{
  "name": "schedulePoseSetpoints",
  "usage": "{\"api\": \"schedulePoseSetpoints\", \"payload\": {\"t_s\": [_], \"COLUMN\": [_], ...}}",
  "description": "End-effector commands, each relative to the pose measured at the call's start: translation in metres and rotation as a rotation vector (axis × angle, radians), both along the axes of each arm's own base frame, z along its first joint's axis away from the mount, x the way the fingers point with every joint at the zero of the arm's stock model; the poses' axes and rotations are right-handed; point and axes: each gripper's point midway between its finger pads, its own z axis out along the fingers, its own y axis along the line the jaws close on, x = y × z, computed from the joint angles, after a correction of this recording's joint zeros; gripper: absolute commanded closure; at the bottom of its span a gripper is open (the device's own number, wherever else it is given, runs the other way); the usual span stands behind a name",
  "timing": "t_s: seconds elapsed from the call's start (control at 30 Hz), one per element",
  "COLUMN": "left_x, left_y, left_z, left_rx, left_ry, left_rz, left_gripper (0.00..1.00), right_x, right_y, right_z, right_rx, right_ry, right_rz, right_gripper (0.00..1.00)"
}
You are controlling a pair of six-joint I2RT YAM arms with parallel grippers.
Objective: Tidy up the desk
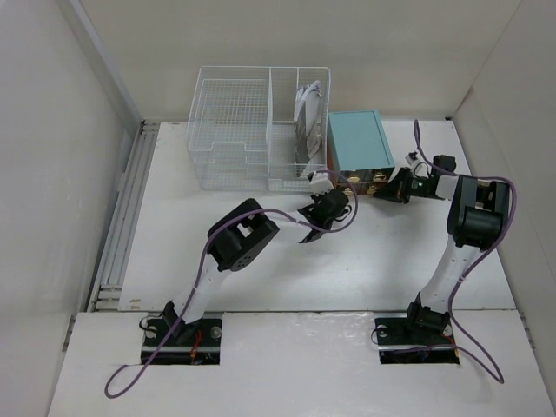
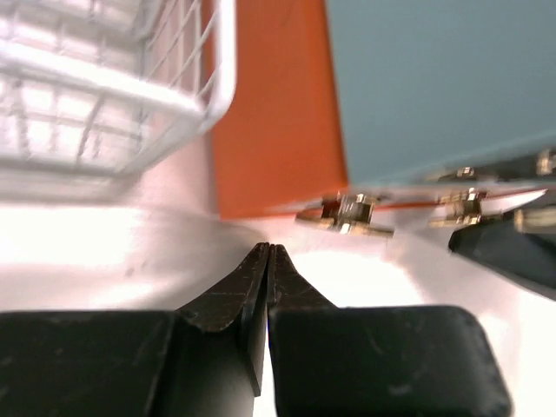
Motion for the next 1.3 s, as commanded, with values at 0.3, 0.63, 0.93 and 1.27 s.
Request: {"api": "schedulePoseSetpoints", "payload": {"t_s": [0.3,0.63,0.93,1.27], "left_x": [-0.053,-0.134,-0.184,-0.168], "left_y": [0.003,-0.002,0.038,0.165], "left_z": [0.028,0.088,0.176,0.251], "left_rx": [0.06,-0.008,0.054,0.104], "left_ry": [-0.045,-0.078,-0.175,-0.264], "left_rz": [-0.083,-0.255,-0.315,-0.183], "left_gripper": [0.99,0.23,0.0,0.0], "right_x": [0.015,-0.074,-0.084,-0.081], "right_y": [0.004,0.001,-0.02,-0.096], "right_z": [0.029,0.03,0.126,0.321], "right_rx": [-0.019,-0.095,-0.446,-1.075], "right_ry": [-0.122,-0.066,-0.421,-0.88], "right_rz": [0.0,0.274,0.322,-0.393], "right_gripper": [1.0,1.0,0.59,0.0]}}
